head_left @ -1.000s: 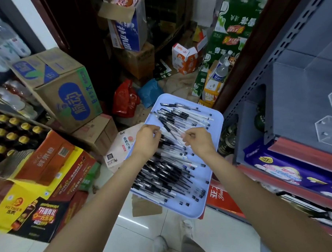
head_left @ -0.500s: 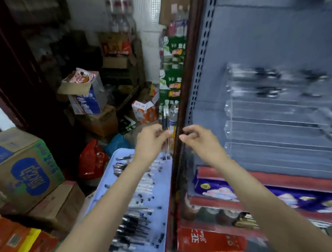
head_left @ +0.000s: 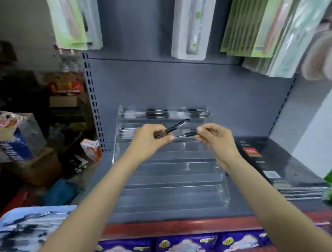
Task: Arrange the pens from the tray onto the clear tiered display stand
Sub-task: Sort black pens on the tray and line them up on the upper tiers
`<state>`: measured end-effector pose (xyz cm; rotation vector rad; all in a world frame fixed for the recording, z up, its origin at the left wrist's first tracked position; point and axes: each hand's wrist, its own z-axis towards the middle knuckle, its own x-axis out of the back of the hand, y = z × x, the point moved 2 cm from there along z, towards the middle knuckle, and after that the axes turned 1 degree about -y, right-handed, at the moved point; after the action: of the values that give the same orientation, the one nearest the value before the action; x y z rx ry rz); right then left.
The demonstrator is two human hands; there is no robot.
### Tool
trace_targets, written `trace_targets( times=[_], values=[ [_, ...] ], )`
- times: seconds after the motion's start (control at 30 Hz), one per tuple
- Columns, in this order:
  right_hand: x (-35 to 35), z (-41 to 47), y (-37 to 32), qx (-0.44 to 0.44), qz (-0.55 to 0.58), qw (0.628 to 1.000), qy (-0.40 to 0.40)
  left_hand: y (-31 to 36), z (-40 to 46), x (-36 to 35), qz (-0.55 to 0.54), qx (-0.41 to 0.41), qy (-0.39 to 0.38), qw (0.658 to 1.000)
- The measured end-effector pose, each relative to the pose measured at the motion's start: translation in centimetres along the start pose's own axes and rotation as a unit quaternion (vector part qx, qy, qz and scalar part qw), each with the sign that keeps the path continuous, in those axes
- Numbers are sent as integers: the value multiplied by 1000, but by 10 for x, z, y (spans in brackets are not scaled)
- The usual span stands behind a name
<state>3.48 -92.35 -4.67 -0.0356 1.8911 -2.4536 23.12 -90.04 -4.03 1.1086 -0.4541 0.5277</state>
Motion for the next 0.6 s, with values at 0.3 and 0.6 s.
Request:
trace_targets(
  times=[0.3,0.6],
  values=[
    [67,67,18,15,-154,987,54,2,57,-24,137,71,65,986],
    [76,92,42,-83,-159,981,-68,7,94,-43,288,110,-30,951]
  ],
)
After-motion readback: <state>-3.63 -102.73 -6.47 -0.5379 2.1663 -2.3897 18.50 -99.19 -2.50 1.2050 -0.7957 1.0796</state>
